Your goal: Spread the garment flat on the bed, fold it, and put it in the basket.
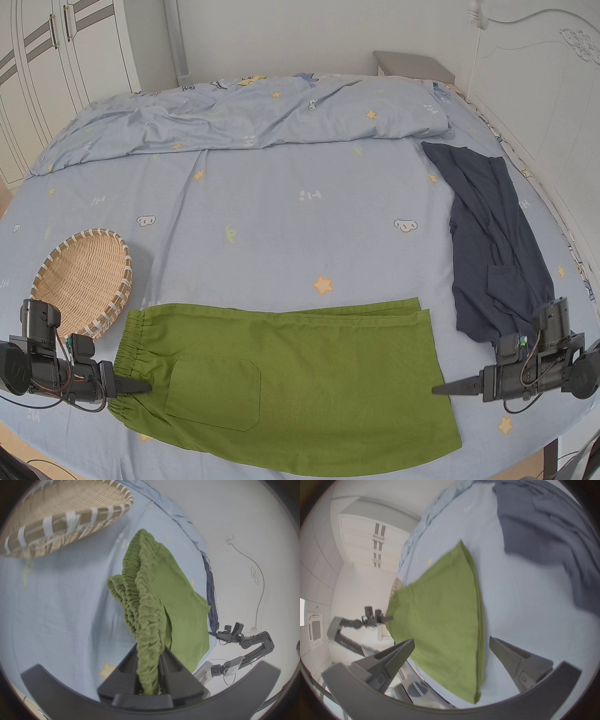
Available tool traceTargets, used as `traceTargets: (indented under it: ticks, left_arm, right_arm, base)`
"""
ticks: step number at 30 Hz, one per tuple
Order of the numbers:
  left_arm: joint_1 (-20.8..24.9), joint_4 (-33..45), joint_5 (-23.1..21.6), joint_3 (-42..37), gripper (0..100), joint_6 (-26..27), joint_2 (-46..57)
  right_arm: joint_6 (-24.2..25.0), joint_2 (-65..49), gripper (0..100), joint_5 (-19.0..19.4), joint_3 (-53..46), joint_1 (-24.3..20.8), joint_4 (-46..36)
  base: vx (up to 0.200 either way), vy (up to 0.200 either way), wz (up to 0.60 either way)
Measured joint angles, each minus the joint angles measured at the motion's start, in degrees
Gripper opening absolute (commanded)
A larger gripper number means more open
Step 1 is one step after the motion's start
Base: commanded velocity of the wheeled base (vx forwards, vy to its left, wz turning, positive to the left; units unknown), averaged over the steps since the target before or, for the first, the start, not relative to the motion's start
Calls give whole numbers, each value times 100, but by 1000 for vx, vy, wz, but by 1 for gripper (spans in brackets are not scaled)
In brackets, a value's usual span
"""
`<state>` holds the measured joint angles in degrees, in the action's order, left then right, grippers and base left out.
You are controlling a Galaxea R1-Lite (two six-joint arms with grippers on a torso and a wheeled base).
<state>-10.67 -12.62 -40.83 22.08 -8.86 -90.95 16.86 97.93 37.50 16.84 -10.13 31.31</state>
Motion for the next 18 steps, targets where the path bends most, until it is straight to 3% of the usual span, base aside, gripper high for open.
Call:
traceTargets:
  ticks: [5, 10, 18]
  left_arm:
    - [334, 503, 524, 452, 0, 11, 358]
    - [491, 1173, 913, 958, 0, 227, 689]
    - [-361, 2198, 998, 1463, 0, 1154, 1008]
  right_arm:
    - [605, -675, 100, -69, 549, 32, -187]
    - [728, -1369, 100, -149, 926, 54, -477]
    - [689, -2083, 100, -241, 1089, 21, -796]
  base:
    - [0, 0, 0]
    - [0, 0, 0]
    - [0, 0, 0]
